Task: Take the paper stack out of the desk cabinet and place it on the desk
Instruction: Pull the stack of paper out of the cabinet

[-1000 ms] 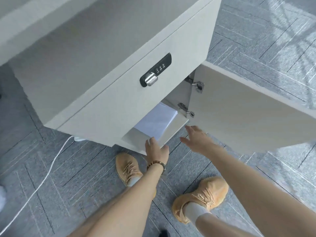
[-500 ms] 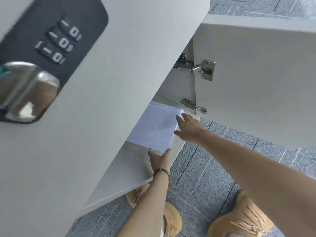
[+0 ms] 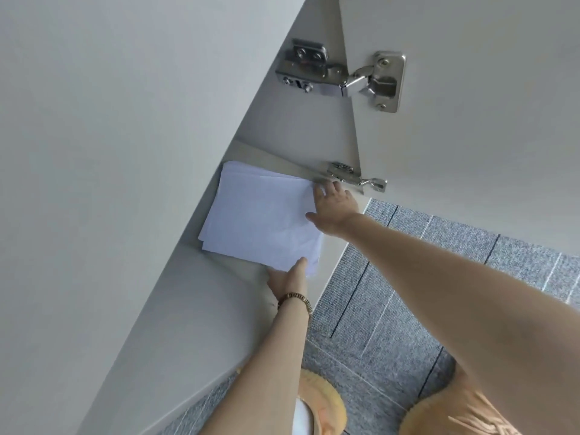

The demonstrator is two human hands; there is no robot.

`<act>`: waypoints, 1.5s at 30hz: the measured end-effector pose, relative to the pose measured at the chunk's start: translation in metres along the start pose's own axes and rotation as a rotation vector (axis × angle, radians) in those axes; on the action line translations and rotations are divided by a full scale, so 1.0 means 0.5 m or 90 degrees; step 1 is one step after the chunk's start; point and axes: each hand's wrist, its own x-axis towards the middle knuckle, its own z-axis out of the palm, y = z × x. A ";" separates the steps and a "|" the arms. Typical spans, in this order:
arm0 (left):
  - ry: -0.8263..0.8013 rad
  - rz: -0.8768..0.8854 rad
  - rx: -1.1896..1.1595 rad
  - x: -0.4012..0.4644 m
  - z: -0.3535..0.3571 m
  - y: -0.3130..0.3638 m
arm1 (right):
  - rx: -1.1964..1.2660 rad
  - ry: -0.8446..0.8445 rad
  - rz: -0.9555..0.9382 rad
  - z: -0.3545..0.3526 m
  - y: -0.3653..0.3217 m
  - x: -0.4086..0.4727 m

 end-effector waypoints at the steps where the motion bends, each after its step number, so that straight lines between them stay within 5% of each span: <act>1: 0.000 -0.002 -0.023 0.000 0.004 0.000 | 0.011 0.015 0.005 -0.001 0.002 -0.002; 11: 0.006 0.004 0.118 -0.082 0.004 -0.086 | 0.078 0.047 0.154 0.050 0.069 -0.138; 15: -0.001 0.012 0.113 -0.145 0.011 -0.131 | 0.270 -0.011 0.218 0.060 0.130 -0.182; 22: 0.027 -0.172 -0.103 -0.133 0.005 -0.165 | 0.454 -0.121 0.235 0.048 0.191 -0.187; 27: -0.146 -0.283 -0.257 -0.081 -0.026 -0.160 | 0.470 -0.108 0.234 0.040 0.184 -0.180; 31: -0.330 -0.233 -0.276 -0.096 -0.052 -0.118 | 0.485 -0.108 0.219 0.025 0.170 -0.204; 39: -0.254 -0.140 -0.137 -0.217 -0.135 -0.070 | 0.584 -0.099 0.204 -0.109 0.125 -0.343; 45: -0.327 -0.079 -0.143 -0.403 -0.250 -0.004 | 0.542 -0.131 0.214 -0.254 0.094 -0.520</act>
